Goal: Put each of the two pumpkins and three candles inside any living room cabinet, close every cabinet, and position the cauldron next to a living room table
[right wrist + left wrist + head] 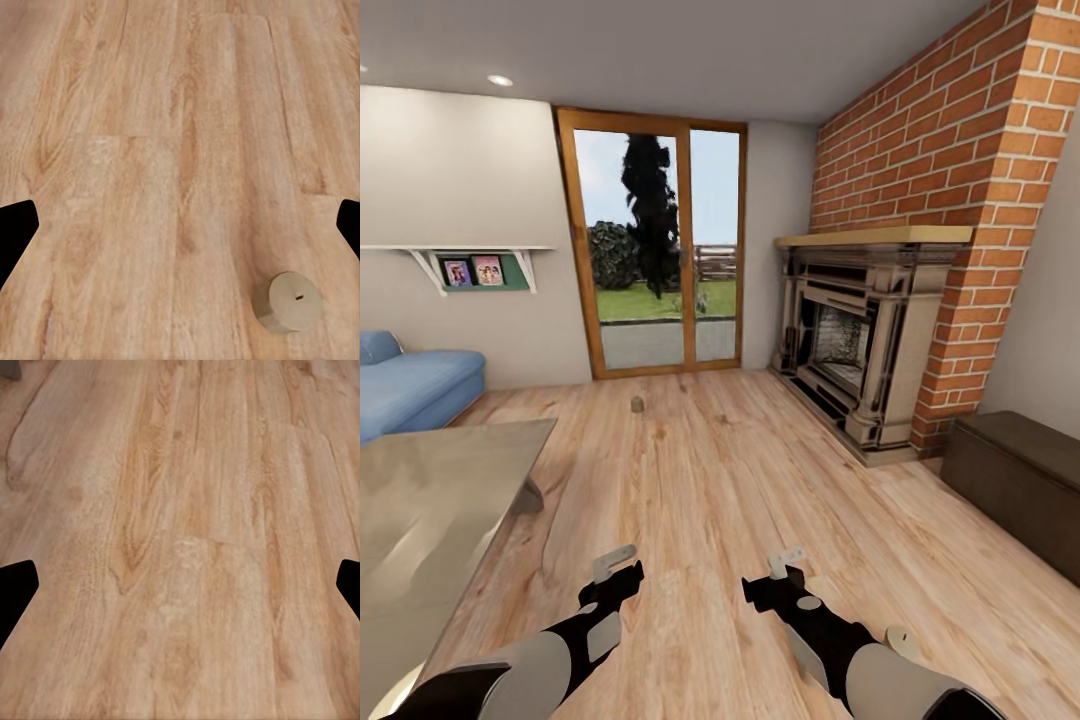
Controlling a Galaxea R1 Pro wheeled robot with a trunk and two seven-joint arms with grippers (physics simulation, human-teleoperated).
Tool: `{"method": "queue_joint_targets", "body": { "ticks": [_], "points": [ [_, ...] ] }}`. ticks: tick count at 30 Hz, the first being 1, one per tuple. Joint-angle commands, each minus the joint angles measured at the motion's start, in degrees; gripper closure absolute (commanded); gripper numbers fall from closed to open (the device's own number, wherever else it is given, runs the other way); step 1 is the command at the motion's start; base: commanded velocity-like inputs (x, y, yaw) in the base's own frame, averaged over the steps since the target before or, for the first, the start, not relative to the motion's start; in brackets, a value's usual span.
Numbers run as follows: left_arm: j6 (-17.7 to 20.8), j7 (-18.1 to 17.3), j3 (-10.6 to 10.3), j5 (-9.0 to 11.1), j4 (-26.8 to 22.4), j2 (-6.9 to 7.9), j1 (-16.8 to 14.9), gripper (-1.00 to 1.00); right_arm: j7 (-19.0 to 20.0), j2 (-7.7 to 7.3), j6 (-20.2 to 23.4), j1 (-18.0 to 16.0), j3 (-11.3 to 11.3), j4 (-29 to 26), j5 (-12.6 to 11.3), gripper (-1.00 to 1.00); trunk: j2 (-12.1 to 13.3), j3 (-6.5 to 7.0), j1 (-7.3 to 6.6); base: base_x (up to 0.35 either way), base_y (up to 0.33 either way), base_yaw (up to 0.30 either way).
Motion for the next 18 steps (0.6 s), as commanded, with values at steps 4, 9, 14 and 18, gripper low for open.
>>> {"method": "queue_joint_targets", "body": {
  "ticks": [4, 9, 14, 18],
  "points": [
    [-0.4, 0.0, 0.4, -0.1, 0.2, -0.01, -0.1, -1.00, -0.2, -0.12, -0.2, -0.1, 0.5, 0.1, -0.5, -1.00, 0.0, -0.06, 0.00, 0.040, 0.001, 0.002],
    [-0.4, 0.0, 0.4, 0.0, 0.2, -0.01, -0.1, -1.00, -0.2, -0.13, -0.2, -0.1, 0.5, 0.1, -0.5, -1.00, 0.0, -0.06, 0.00, 0.230, 0.000, 0.000],
    [-0.4, 0.0, 0.4, 0.1, 0.3, 0.00, -0.1, -1.00, -0.2, -0.14, -0.2, -0.1, 0.5, 0.1, -0.5, -1.00, 0.0, -0.06, 0.00, 0.311, 0.000, 0.014],
    [-0.4, 0.0, 0.4, 0.1, 0.3, 0.01, -0.1, -1.00, -0.2, -0.14, -0.2, -0.1, 0.5, 0.1, -0.5, -1.00, 0.0, -0.06, 0.00, 0.326, 0.000, 0.156]
  ]
}}
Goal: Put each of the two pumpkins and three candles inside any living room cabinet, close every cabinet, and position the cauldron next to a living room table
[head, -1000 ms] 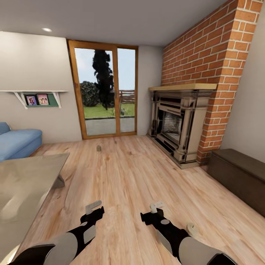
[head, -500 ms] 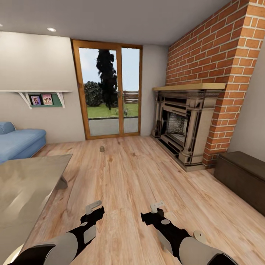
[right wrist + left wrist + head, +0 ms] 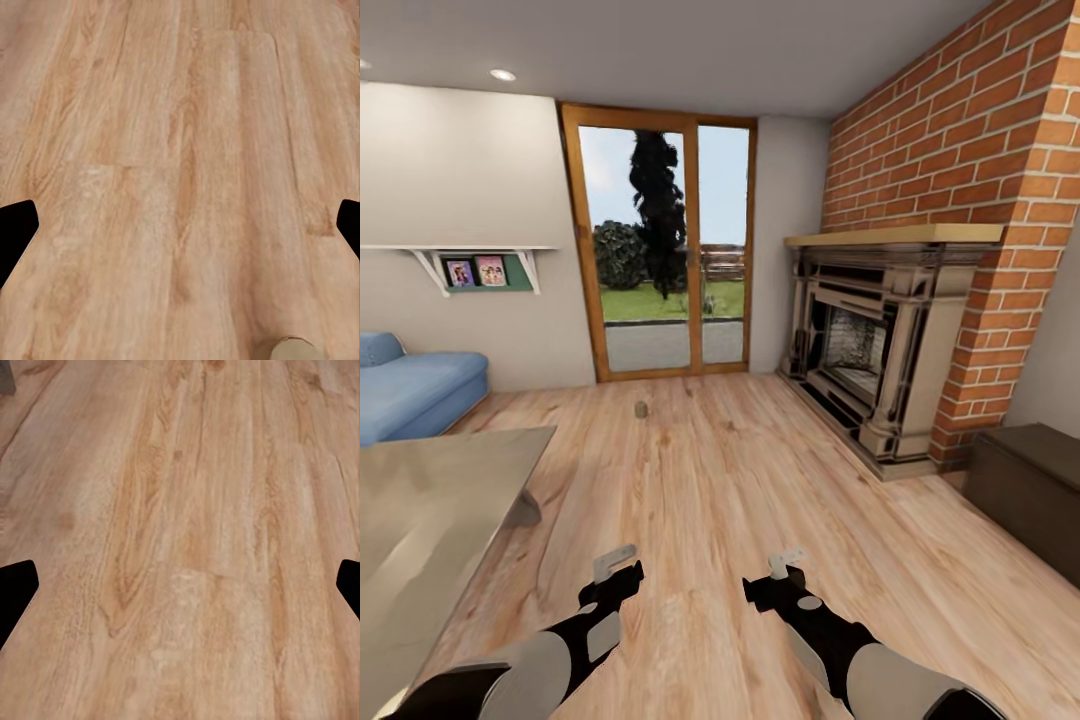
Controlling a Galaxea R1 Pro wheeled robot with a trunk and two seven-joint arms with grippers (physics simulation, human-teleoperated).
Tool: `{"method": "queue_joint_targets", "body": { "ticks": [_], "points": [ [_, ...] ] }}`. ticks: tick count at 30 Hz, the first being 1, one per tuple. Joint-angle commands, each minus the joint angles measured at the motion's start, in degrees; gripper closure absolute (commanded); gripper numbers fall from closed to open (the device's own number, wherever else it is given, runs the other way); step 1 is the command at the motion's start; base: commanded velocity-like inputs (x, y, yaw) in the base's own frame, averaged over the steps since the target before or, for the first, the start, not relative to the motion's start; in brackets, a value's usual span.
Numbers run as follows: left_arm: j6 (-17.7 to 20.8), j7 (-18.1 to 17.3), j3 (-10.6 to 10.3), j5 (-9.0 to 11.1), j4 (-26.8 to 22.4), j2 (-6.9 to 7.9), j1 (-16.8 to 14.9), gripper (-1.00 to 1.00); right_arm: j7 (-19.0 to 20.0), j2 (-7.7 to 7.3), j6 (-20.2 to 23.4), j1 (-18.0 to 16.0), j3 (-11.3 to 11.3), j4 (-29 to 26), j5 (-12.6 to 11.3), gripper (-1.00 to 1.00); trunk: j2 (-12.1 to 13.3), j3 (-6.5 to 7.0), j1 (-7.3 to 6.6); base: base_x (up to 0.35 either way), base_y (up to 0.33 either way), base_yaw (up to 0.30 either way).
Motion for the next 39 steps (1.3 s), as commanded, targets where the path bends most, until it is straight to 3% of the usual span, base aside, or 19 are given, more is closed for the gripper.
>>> {"method": "queue_joint_targets", "body": {
  "ticks": [1, 9, 18, 39],
  "points": [
    [-0.4, 0.0, 0.4, -0.1, 0.2, -0.01, -0.1, -1.00, -0.2, -0.01, -0.2, -0.1, 0.5, 0.1, -0.5, -1.00, 0.0, -0.06, 0.03, 0.327, 0.000, 0.214],
    [-0.4, 0.0, 0.4, -0.1, 0.2, -0.04, -0.1, -1.00, -0.3, -0.01, -0.2, -0.1, 0.5, 0.1, -0.5, -1.00, 0.0, -0.06, 0.03, 0.312, 0.000, 0.201],
    [-0.4, 0.0, 0.4, -0.1, 0.2, -0.03, -0.1, -1.00, -0.3, -0.01, -0.2, -0.1, 0.4, 0.1, -0.5, -1.00, 0.0, -0.06, 0.03, 0.060, 0.007, 0.024],
    [-0.4, 0.0, 0.4, -0.1, 0.2, -0.04, -0.1, -1.00, -0.2, -0.01, -0.2, -0.1, 0.4, 0.1, -0.5, -1.00, 0.0, -0.06, 0.03, 0.135, 0.165, 0.000]
  ]
}}
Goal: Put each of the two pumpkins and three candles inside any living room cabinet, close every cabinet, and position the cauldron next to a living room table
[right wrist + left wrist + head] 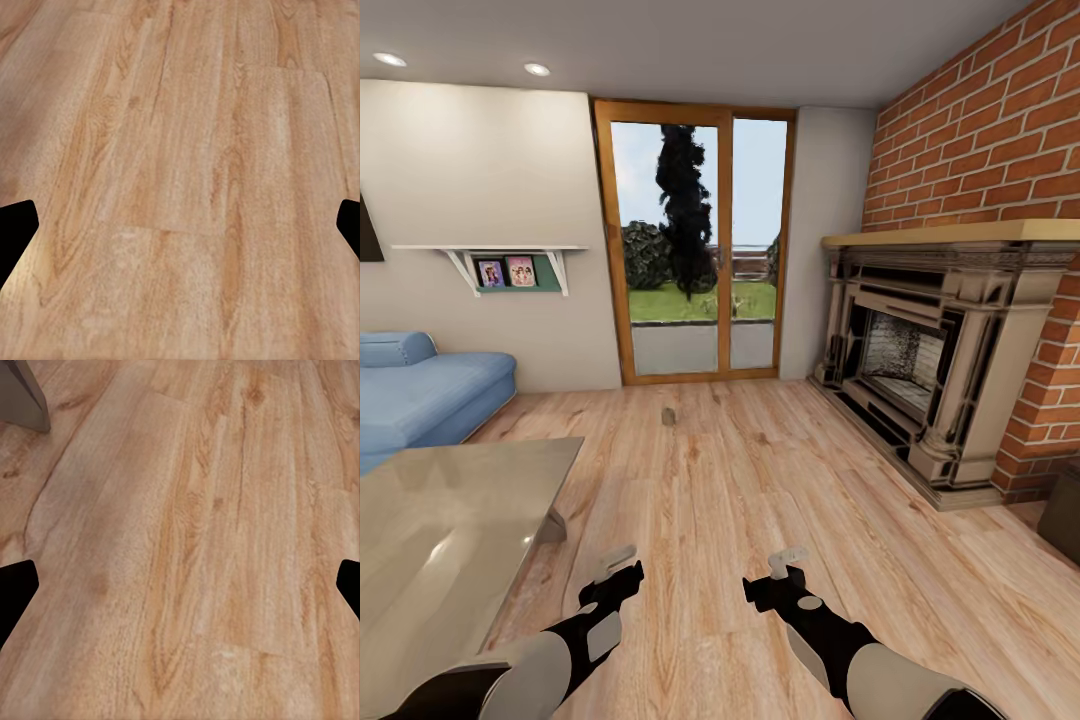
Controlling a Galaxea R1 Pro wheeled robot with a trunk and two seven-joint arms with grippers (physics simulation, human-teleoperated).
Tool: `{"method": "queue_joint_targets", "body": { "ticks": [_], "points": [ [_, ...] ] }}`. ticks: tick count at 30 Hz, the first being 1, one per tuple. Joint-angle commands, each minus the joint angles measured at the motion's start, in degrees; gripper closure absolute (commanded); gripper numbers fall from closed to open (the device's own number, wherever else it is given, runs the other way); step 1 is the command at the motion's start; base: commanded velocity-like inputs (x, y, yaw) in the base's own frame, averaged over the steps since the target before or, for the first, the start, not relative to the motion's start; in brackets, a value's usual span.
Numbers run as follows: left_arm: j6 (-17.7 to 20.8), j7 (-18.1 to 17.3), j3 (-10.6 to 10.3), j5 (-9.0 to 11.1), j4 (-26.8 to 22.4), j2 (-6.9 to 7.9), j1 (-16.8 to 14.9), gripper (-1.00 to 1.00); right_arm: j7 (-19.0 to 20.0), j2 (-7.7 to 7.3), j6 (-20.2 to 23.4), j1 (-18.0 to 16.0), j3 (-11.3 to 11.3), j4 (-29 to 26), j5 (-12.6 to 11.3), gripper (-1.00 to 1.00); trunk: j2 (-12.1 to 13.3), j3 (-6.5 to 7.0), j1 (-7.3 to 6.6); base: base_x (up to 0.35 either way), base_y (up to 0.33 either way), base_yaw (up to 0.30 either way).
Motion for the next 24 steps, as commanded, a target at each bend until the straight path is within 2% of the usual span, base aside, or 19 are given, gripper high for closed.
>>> {"method": "queue_joint_targets", "body": {
  "ticks": [1, 7, 24],
  "points": [
    [-0.4, 0.0, 0.4, -0.1, 0.2, 0.01, -0.1, -1.00, -0.2, 0.00, -0.2, -0.1, 0.5, 0.1, -0.5, -1.00, 0.0, -0.06, 0.00, 0.014, 0.013, 0.000],
    [-0.4, 0.0, 0.4, -0.1, 0.2, 0.06, -0.1, -1.00, -0.3, 0.00, -0.2, 0.0, 0.5, 0.1, -0.5, -1.00, 0.0, -0.06, 0.00, 0.103, 0.049, 0.000],
    [-0.4, 0.0, 0.4, -0.1, 0.2, 0.02, -0.1, -1.00, -0.2, 0.00, -0.2, -0.1, 0.5, 0.1, -0.5, -1.00, 0.0, -0.06, 0.00, 0.286, 0.152, 0.000]
  ]
}}
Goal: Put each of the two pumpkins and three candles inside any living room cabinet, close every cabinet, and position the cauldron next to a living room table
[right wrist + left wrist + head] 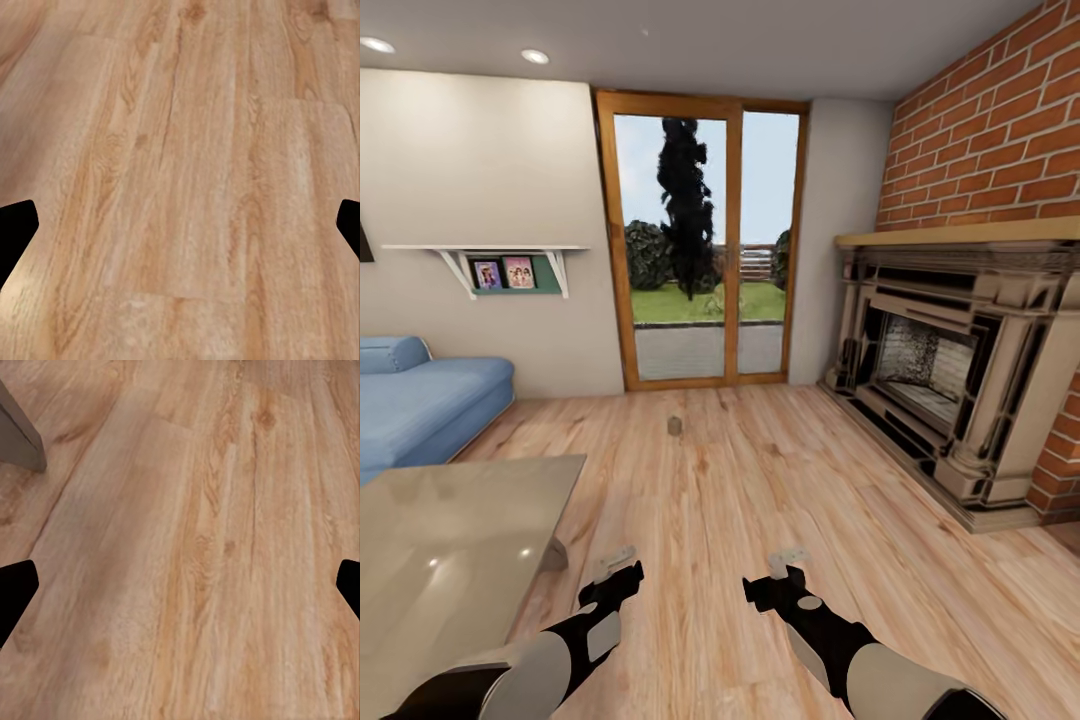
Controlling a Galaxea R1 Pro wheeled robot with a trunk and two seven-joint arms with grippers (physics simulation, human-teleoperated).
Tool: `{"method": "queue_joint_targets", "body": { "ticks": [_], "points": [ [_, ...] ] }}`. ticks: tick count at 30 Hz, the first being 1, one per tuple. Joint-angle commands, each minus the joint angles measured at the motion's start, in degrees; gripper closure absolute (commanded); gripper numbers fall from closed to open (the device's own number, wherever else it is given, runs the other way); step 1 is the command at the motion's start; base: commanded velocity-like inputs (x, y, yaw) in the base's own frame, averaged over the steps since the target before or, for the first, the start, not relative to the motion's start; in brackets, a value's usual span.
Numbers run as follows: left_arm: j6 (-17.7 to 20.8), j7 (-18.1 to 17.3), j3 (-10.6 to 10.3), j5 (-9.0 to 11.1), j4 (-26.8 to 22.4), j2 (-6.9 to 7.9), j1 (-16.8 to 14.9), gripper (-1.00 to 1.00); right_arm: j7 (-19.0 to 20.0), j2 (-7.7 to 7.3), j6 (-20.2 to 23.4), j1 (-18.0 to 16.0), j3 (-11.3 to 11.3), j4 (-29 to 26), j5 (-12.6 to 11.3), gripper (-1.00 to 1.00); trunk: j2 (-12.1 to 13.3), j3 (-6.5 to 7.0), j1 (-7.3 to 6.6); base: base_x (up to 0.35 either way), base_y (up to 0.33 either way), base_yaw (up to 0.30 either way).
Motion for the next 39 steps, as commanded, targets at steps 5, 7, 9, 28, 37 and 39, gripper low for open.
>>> {"method": "queue_joint_targets", "body": {
  "ticks": [5, 7, 9, 28, 37, 39],
  "points": [
    [-0.4, 0.0, 0.4, -0.2, 0.2, -0.03, -0.1, -1.00, -0.3, 0.00, -0.2, 0.0, 0.5, 0.1, -0.5, -1.00, 0.0, -0.06, 0.03, 0.260, 0.022, 0.000],
    [-0.4, 0.0, 0.4, -0.2, 0.2, -0.03, -0.1, -1.00, -0.3, 0.00, -0.2, 0.0, 0.5, 0.1, -0.5, -1.00, 0.0, -0.06, 0.03, 0.091, 0.006, 0.000],
    [-0.4, 0.0, 0.4, -0.2, 0.2, -0.03, -0.1, -1.00, -0.3, 0.00, -0.2, 0.0, 0.6, 0.1, -0.5, -1.00, 0.0, -0.06, 0.03, 0.049, 0.002, 0.000],
    [-0.4, 0.0, 0.4, -0.1, 0.2, -0.03, -0.1, -1.00, -0.3, 0.00, -0.2, 0.0, 0.6, 0.1, -0.5, -1.00, 0.0, -0.06, 0.03, 0.278, 0.000, 0.000],
    [-0.4, 0.0, 0.4, -0.1, 0.2, -0.03, -0.1, -1.00, -0.2, 0.00, -0.2, -0.1, 0.5, 0.1, -0.5, -1.00, 0.0, -0.06, 0.03, 0.335, 0.000, 0.000],
    [-0.4, 0.0, 0.4, -0.2, 0.2, -0.03, -0.1, -1.00, -0.3, 0.00, -0.2, -0.1, 0.6, 0.1, -0.5, -1.00, 0.0, -0.06, 0.03, 0.336, 0.000, 0.000]
  ]
}}
